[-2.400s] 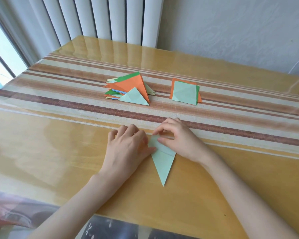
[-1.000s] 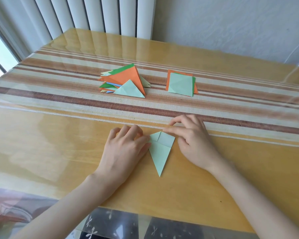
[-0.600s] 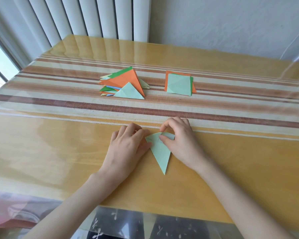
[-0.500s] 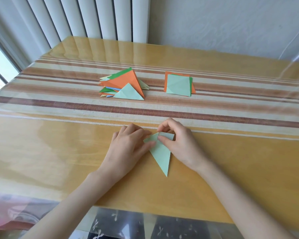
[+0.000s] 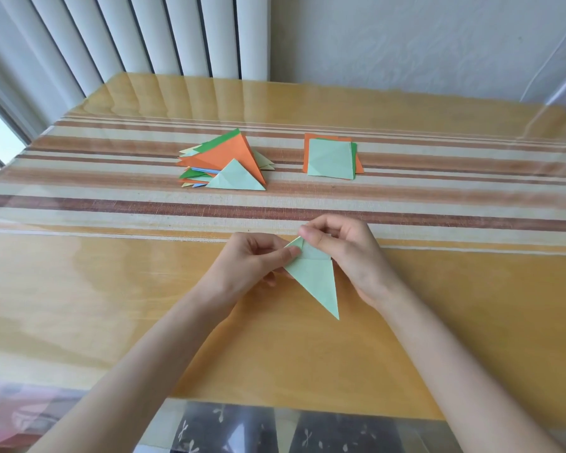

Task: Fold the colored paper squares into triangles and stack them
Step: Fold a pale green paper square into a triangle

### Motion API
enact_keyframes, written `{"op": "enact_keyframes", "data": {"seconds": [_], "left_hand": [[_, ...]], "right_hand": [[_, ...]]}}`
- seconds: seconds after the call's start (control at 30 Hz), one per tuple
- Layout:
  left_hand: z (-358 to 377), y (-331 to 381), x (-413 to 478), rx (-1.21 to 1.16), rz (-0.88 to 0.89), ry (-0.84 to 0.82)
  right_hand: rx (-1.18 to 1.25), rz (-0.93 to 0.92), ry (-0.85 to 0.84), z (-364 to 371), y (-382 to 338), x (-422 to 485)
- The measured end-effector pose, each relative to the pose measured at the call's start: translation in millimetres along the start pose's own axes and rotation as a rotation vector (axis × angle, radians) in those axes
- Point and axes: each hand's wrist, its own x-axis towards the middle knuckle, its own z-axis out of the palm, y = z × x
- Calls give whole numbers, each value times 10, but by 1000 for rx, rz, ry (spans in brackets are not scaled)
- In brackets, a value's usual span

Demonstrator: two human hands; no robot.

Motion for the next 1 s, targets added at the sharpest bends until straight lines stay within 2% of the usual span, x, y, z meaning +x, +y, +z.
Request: {"op": "enact_keyframes", "data": {"seconds": [0.13, 0.3, 0.4, 0.57, 0.7, 0.83, 1.0], "left_hand": [[25, 3, 12, -20, -6, -14], [25, -28, 9, -14, 10, -37], [20, -59, 5, 12, 9, -26], [34, -68, 21, 13, -7, -41], [12, -77, 8, -29, -33, -90], [-40, -81, 14, -119, -3, 2], [-73, -77, 65, -220, 33, 99]], "right_hand": [[-44, -37, 41, 0, 12, 19], [-111, -55, -47, 2, 23, -7], [-151, -50, -42, 4, 36, 19], [-70, 8, -99, -57, 26, 26], [-127, -10, -120, -72, 19, 6], [5, 62, -1, -219, -47, -44], [77, 167, -92, -167, -26, -119]]}}
